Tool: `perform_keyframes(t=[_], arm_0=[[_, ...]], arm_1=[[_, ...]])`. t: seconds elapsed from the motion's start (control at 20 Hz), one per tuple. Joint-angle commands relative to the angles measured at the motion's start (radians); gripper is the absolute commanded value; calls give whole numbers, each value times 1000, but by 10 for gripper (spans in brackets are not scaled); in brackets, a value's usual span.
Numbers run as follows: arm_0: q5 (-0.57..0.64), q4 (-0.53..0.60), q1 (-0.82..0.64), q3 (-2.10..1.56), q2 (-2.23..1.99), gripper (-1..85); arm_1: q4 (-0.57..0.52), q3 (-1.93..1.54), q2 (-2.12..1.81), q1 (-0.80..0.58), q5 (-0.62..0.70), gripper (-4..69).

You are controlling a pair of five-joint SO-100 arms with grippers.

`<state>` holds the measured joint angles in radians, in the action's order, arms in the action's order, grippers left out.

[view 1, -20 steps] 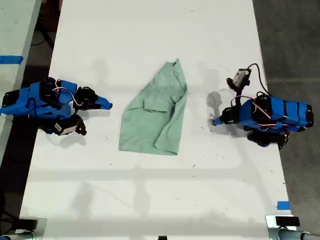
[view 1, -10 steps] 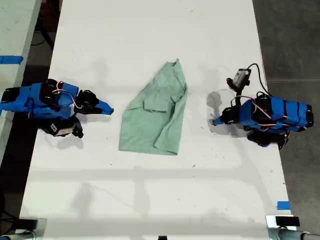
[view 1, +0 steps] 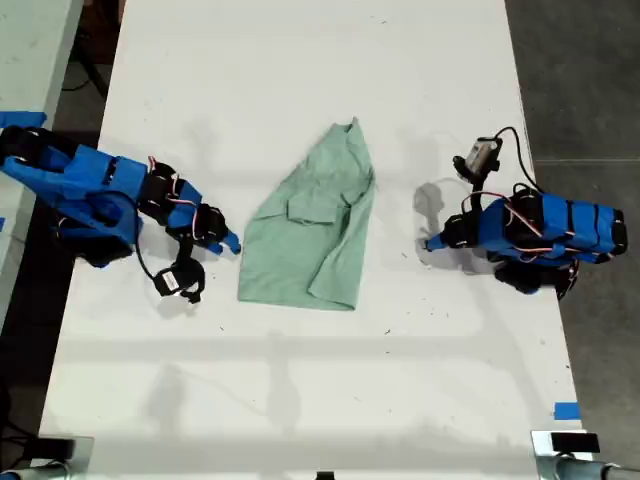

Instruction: Fold t shirt

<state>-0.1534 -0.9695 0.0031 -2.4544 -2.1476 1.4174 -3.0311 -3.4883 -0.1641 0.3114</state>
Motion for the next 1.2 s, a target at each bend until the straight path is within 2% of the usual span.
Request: perform_keyframes(t=[0.0, 0.35, 0.65, 0.7, 0.8, 0.85, 1.0, 1.15], arm_0=[[34, 6, 31, 130, 181, 189], [43, 41, 38, 186, 218, 181], [91, 41, 29, 414, 549, 177], [101, 41, 23, 449, 609, 149], [106, 34, 14, 495, 673, 13], [101, 31, 11, 499, 675, -3], [81, -54, 15, 560, 672, -3], [67, -236, 23, 684, 676, -3]], arm_1=[[-14, -46, -11, 8, 5, -12], [-14, -46, -11, 11, 2, -12], [-14, -46, -11, 11, 0, -12], [-14, -46, -11, 12, 0, -12], [-14, -46, -11, 12, 2, -12], [-14, -46, -11, 12, 2, -12], [-14, -46, -11, 12, 2, -12], [-14, -46, -11, 12, 2, -12]])
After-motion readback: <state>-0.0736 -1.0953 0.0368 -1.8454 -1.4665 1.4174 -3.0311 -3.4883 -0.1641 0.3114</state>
